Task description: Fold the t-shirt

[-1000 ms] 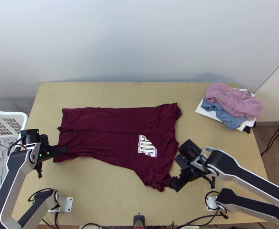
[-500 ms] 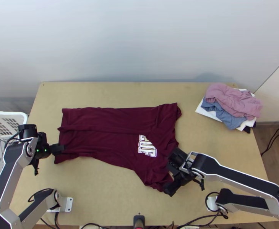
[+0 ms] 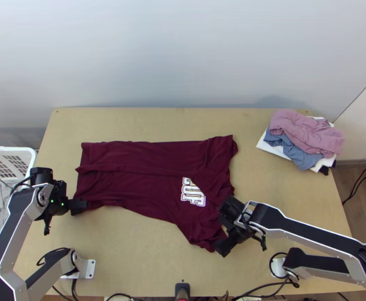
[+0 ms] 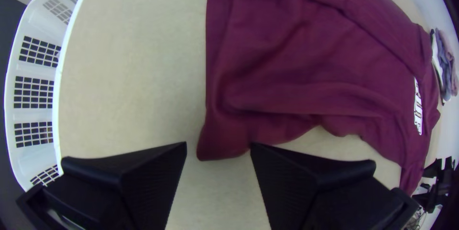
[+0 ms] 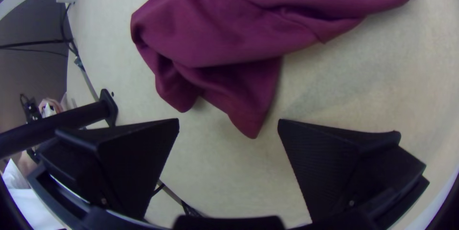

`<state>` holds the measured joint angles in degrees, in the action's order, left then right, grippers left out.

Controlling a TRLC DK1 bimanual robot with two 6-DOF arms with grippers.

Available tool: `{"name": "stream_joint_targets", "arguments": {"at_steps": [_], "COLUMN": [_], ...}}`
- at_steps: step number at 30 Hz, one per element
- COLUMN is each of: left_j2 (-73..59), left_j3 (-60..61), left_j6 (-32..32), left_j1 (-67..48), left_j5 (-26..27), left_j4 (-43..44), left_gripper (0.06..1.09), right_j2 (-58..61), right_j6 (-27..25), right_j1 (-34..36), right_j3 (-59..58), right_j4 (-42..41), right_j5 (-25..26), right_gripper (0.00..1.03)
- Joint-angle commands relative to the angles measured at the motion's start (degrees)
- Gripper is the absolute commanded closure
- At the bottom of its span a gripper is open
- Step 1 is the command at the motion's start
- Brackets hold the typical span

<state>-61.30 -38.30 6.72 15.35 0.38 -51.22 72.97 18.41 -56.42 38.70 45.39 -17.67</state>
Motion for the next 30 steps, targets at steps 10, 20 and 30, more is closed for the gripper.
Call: {"name": "stream_joint_targets", "arguments": {"at_steps": [10, 20, 30], "left_j2": [-3.2, -3.4, -1.7], "left_j3": [3.8, 4.2, 1.1], "left_j6": [0.5, 0.7, 0.8], "left_j1": [-0.9, -2.3, -1.6], "left_j5": [0.1, 0.1, 0.0], "left_j4": [6.2, 8.6, 6.9], "left_gripper": [0.72, 1.05, 1.05], "right_j2": [2.2, 2.5, 0.7], "right_j6": [0.0, -0.7, -6.4], "right_j1": [-0.1, -0.2, 0.6], "right_j3": [-0.1, 0.2, 2.2], "right_j4": [-2.5, -3.8, -2.6], "right_j5": [0.9, 2.6, 3.8], "right_gripper": [0.16, 0.66, 0.99]}}
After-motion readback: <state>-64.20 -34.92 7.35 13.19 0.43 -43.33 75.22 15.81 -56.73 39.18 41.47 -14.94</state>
